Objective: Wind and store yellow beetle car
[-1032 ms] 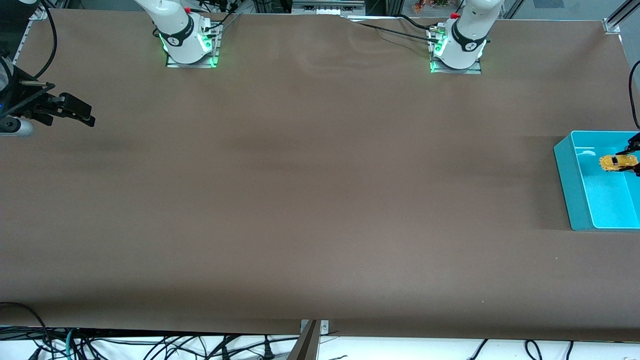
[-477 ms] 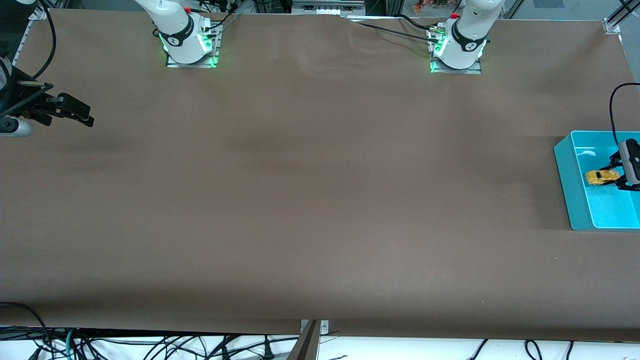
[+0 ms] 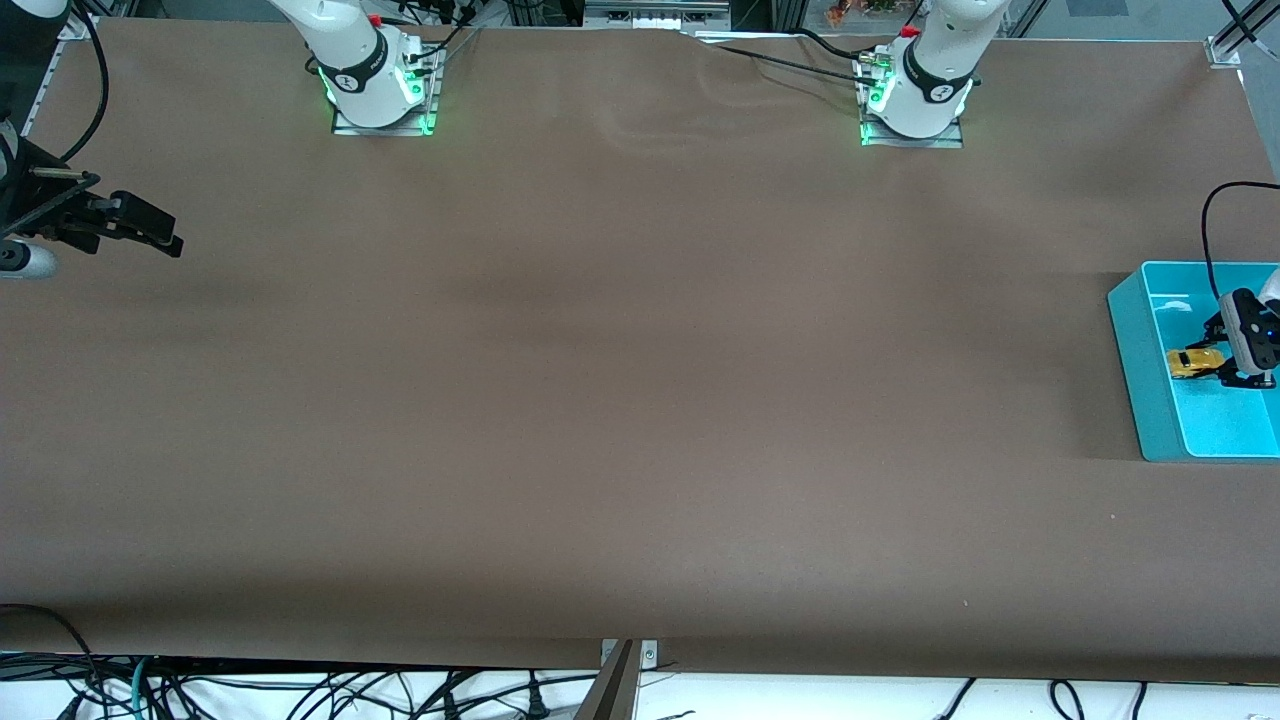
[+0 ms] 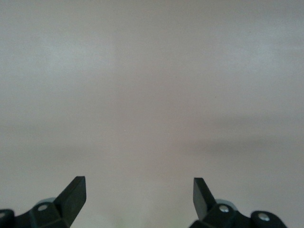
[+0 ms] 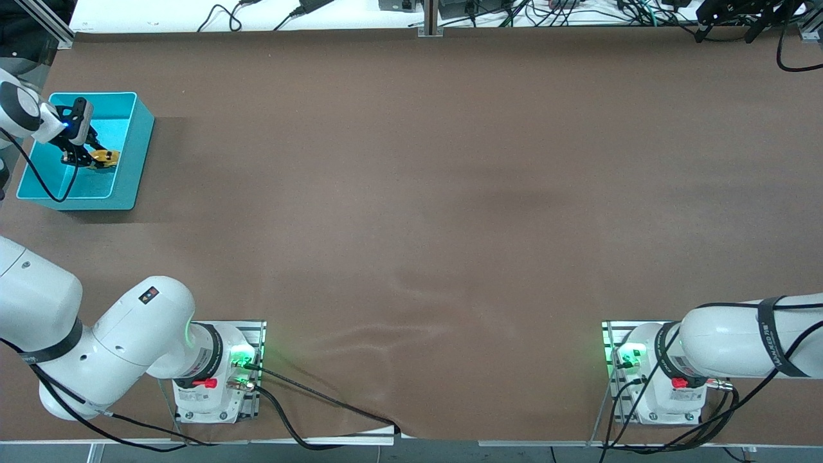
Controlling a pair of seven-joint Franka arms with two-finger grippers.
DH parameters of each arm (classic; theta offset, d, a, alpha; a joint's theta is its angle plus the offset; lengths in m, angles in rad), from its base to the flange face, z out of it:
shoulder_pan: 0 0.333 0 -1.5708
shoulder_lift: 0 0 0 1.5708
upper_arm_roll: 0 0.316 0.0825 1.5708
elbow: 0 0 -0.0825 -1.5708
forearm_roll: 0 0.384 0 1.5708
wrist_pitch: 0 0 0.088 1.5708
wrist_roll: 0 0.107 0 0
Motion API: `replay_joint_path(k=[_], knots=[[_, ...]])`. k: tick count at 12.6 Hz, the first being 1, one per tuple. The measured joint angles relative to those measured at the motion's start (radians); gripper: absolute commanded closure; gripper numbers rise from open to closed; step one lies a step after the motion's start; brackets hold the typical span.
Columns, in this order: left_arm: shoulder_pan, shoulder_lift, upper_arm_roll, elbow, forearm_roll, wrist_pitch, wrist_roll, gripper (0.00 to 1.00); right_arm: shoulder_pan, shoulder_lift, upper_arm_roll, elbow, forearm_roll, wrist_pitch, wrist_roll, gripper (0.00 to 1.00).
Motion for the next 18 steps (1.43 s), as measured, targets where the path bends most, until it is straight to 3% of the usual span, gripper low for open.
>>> replay_joint_path(k=[3,4,10,15,18], knots=[[0.000,0.014,0.007,0.004,0.000,0.012,0.000,0.39,0.000,0.000,0.000,0.000,0.000,0.000,0.000,0.00],[0.000,0.014,0.007,0.005,0.000,0.012,0.000,0.00,0.000,0.000,0.000,0.000,0.000,0.000,0.000,0.00],[-0.007,0.003,0.006,0.027,0.000,-0.022,0.000,0.00,-0.001,0.000,0.000,0.000,0.000,0.001,0.000,0.00],[-0.052,-0.124,-0.002,0.060,-0.023,-0.236,-0.075,0.00,-0.001,0.000,0.001,0.000,0.000,0.002,0.000,0.00],[-0.108,-0.190,-0.003,0.072,-0.072,-0.338,-0.232,0.00,-0.002,0.000,0.001,0.000,0.000,0.003,0.000,0.00]])
